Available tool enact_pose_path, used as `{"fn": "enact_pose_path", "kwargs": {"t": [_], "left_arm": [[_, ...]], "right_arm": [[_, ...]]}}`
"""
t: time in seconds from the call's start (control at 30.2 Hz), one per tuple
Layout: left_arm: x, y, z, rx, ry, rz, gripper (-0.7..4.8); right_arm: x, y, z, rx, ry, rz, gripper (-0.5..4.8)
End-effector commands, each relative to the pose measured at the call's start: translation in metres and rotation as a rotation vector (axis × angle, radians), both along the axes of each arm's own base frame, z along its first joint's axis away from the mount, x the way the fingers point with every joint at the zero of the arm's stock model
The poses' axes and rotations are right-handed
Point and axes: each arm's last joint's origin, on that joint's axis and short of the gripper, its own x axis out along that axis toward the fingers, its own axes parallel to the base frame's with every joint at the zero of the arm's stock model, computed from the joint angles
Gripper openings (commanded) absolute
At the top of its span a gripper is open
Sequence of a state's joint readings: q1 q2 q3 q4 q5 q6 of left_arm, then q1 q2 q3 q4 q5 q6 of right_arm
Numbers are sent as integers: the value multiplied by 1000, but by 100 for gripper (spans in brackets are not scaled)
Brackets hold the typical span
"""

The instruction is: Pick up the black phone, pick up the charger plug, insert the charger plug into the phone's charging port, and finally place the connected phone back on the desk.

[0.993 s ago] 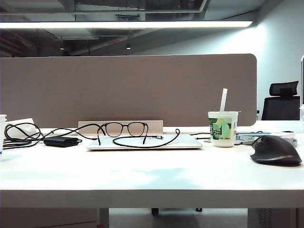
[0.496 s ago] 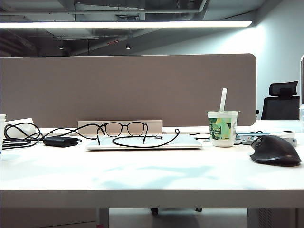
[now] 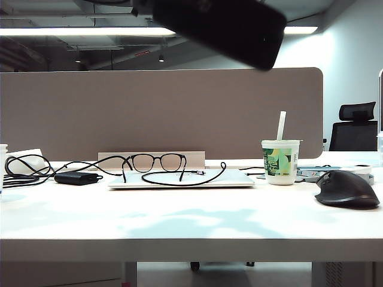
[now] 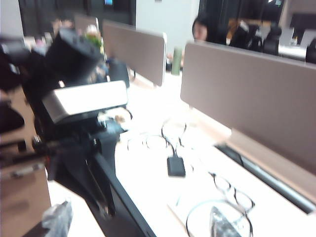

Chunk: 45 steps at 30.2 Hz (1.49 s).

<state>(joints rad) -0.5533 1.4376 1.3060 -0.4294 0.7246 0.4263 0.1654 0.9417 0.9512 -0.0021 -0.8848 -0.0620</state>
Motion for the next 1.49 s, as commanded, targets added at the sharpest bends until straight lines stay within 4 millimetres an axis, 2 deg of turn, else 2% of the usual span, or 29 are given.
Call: {"fn": "enact_pose_path", "kwargs": {"t": [0.03, 0.33, 0.6, 0.83, 1.49], "left_arm": [[-6, -2, 0, 63, -75, -16, -7], [-18, -10, -8, 182, -120, -67, -6], [-23, -12, -10, 197, -108, -119, -7], [-26, -11, -12, 195, -84, -158, -7], [-32, -15, -14, 220, -114, -216, -7]], "right_arm": [[0, 7, -9, -87, -2, -5, 360], [-5, 22, -32, -279, 34, 40, 360], [-12, 37, -51, -508, 7, 75, 360], [-7, 49, -61, -541, 38, 140, 360], [23, 65, -95, -579, 148, 231, 360]]}}
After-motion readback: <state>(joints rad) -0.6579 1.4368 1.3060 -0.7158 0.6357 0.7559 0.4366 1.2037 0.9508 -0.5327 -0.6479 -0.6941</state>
